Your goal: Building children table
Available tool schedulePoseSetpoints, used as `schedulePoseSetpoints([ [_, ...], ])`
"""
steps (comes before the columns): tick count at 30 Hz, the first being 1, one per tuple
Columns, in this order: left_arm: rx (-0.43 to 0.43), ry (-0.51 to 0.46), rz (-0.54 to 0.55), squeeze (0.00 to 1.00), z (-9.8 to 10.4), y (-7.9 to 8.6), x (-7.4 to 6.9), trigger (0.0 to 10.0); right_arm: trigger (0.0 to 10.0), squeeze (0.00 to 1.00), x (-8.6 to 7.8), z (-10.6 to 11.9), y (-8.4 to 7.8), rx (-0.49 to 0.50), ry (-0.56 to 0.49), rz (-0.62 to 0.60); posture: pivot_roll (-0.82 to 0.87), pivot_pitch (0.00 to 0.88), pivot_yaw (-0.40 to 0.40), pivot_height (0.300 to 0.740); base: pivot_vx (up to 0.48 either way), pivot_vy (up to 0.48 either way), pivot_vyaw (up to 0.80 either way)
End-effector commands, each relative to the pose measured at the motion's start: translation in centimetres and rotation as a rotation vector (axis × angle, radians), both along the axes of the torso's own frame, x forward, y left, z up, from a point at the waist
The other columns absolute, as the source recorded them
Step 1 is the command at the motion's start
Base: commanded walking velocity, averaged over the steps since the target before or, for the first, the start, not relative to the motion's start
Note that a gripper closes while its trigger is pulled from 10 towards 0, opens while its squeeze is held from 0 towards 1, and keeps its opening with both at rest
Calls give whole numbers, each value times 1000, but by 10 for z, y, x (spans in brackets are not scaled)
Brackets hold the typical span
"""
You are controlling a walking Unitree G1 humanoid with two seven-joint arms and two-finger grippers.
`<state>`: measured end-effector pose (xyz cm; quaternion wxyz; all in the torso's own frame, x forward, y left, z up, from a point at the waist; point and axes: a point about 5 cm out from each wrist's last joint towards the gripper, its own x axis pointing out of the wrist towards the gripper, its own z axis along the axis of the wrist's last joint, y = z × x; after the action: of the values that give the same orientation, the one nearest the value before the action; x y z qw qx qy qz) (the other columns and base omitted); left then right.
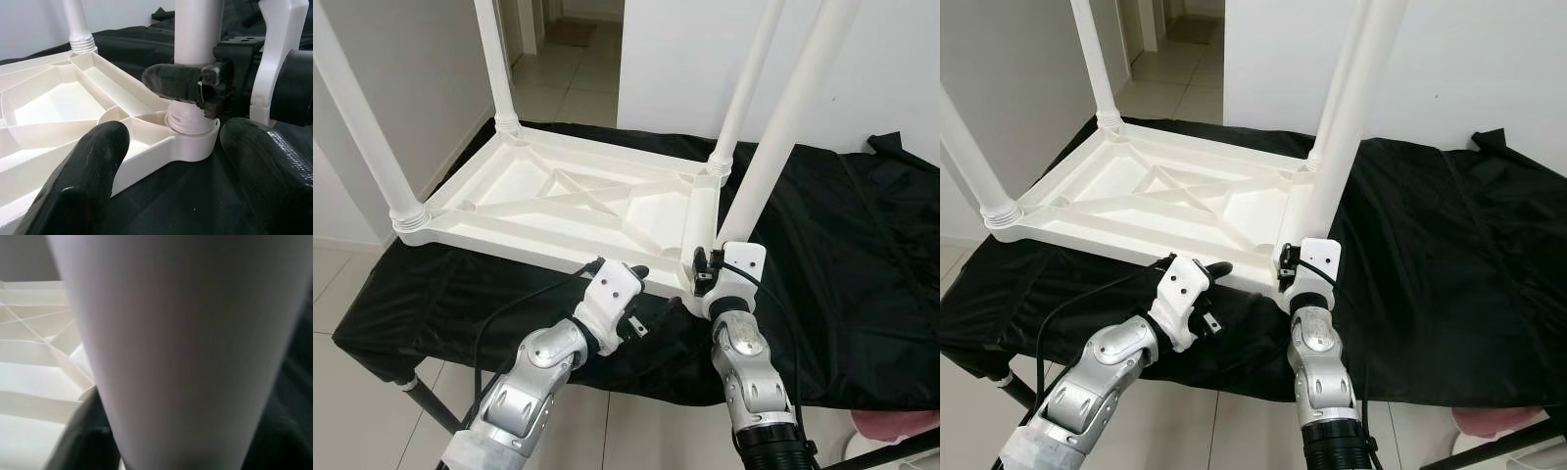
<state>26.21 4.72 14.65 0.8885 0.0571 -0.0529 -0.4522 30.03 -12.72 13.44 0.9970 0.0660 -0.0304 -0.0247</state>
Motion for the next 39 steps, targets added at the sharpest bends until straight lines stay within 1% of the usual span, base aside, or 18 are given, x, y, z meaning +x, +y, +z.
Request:
schedulePoseSetpoints([
  [1, 6, 6, -15, 0, -1, -1, -4, 10000, 10000, 1000, -9, -9, 4, 61, 24, 24, 19, 29, -27, 740, 0, 0, 0],
  [6, 7, 6, -15, 0, -1, -1, -3, 10000, 10000, 1000, -11, -5, 1, 45, 1, 32, 20, 26, -27, 740, 0, 0, 0],
  [7, 7, 5, -15, 0, -1, -1, -3, 10000, 10000, 1000, -12, -3, -5, 29, -18, 45, 20, 24, -25, 740, 0, 0, 0],
  [9, 7, 5, -15, 0, -1, -1, -3, 10000, 10000, 1000, -12, -3, -5, 29, -18, 45, 20, 24, -25, 740, 0, 0, 0],
  [11, 9, 5, -16, 0, -1, 0, -3, 10000, 10000, 1000, -15, 0, -14, 6, -36, 79, 19, 23, -25, 740, 0, 0, 0],
  [12, 9, 5, -16, 0, -1, 0, -3, 10000, 10000, 1000, -15, 0, -14, 6, -36, 79, 19, 23, -25, 740, 0, 0, 0],
  [13, 11, 4, -17, 0, -1, 0, -3, 10000, 10000, 0, -15, 1, -20, -8, -45, 133, 19, 22, -22, 740, 0, 0, 0],
  [14, 11, 4, -17, 0, -1, 0, -3, 10000, 10000, 0, -15, 1, -20, -8, -45, 133, 19, 22, -22, 740, 0, 0, 0],
  [17, 11, 2, -15, 0, 0, 1, -3, 10000, 10000, 0, -14, 5, -29, -92, -79, 312, 16, 24, -18, 740, 0, 0, 0],
  [18, 11, 2, -15, 0, 0, 1, -3, 10000, 10000, 0, -14, 5, -29, -92, -79, 312, 16, 24, -18, 740, 0, 0, 0],
  [22, 3, 1, -7, 0, 2, 0, 0, 10000, 10000, 0, 1, 13, -40, -215, -100, 483, 10, 40, -13, 740, 0, 0, 0],
  [29, 2, -1, -3, 0, 3, 1, 1, 10000, 10000, 0, 13, 15, -40, -265, -86, 580, 13, 42, -16, 740, 0, 0, 0],
  [30, 2, -3, -2, 0, 4, 1, 1, 10000, 6902, 0, 16, 14, -39, -288, -71, 618, 12, 40, -16, 740, 0, 0, 0],
  [32, 2, -4, -1, 0, 4, 1, 2, 10000, 6902, 0, 18, 12, -38, -304, -61, 645, 15, 35, -17, 740, 0, 0, 0],
  [33, 3, -5, 0, 0, 4, 0, 2, 10000, 4275, 0, 20, 11, -38, -323, -54, 662, 17, 33, -17, 740, 0, 0, 0],
  [35, 3, -5, 0, 0, 4, 0, 2, 10000, 4275, 0, 20, 11, -38, -323, -54, 662, 17, 33, -17, 740, 0, 0, 0],
  [36, 1, -6, 1, 0, 4, 0, 2, 10000, 118, 0, 22, 8, -37, -344, -44, 680, 21, 24, -21, 740, 0, 0, 0],
  [39, 2, -8, 3, 0, 4, 0, 2, 10000, 0, 0, 24, 3, -38, -362, -29, 695, 21, 24, -21, 740, 0, 0, 0],
])
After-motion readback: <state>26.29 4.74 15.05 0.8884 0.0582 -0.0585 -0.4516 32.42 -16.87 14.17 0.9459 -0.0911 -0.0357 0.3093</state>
